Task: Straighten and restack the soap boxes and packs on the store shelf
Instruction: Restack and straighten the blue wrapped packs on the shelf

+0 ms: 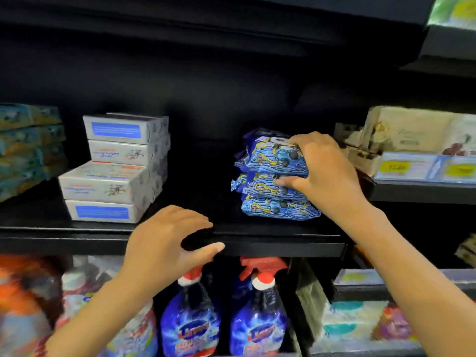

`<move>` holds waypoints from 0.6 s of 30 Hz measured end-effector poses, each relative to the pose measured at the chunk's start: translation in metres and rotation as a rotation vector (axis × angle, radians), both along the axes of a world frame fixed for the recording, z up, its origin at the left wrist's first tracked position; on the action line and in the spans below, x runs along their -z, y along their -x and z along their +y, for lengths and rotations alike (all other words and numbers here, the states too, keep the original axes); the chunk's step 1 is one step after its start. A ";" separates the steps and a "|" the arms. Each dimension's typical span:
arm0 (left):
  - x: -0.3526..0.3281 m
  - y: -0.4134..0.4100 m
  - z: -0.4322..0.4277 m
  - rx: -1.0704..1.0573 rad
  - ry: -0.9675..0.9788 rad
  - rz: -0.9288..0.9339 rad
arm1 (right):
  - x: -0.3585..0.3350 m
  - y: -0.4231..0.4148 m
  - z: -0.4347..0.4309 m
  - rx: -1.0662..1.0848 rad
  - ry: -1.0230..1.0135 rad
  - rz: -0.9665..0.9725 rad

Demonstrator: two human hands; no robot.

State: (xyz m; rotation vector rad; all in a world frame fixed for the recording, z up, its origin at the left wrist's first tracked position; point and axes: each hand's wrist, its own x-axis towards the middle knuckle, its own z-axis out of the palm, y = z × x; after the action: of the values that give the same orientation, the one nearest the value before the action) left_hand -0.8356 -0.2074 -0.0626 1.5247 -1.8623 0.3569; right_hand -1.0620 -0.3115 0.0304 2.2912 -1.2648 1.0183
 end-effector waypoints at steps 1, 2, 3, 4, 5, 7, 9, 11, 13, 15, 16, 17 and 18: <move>-0.001 0.000 0.001 0.002 -0.007 0.006 | 0.003 0.000 0.001 -0.027 0.031 -0.019; -0.002 0.000 0.001 0.004 -0.012 0.008 | 0.006 0.001 0.002 -0.056 0.065 -0.040; -0.002 0.000 0.001 0.009 -0.018 0.008 | 0.009 0.001 0.004 -0.082 0.095 -0.062; -0.003 0.000 0.001 0.012 -0.031 0.025 | 0.011 0.001 0.006 -0.103 0.122 -0.082; -0.004 -0.001 0.001 0.012 -0.050 0.075 | 0.013 0.001 0.008 -0.120 0.146 -0.101; -0.010 -0.003 0.002 0.025 -0.070 0.301 | 0.015 -0.002 0.014 -0.148 0.202 -0.139; -0.023 -0.005 -0.001 0.084 -0.010 0.563 | 0.017 -0.006 0.021 -0.185 0.305 -0.149; -0.041 -0.007 -0.004 0.127 0.033 0.723 | 0.019 -0.013 0.029 -0.239 0.444 -0.138; -0.062 -0.006 -0.007 0.193 -0.036 0.828 | 0.021 -0.023 0.037 -0.288 0.546 -0.146; -0.075 -0.001 -0.007 0.294 -0.169 0.946 | 0.024 -0.039 0.045 -0.327 0.607 -0.171; -0.078 0.001 -0.006 0.343 -0.222 1.002 | 0.027 -0.047 0.049 -0.339 0.627 -0.182; -0.080 0.003 -0.006 0.390 -0.250 1.062 | 0.029 -0.054 0.052 -0.344 0.637 -0.186; -0.079 0.004 -0.006 0.433 -0.251 1.129 | 0.031 -0.059 0.054 -0.349 0.633 -0.182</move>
State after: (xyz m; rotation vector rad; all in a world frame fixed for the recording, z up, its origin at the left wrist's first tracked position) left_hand -0.8396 -0.2133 0.0165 1.0273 -1.2341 -0.8127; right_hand -1.0027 -0.2577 -0.0010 1.9663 -0.4793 1.5119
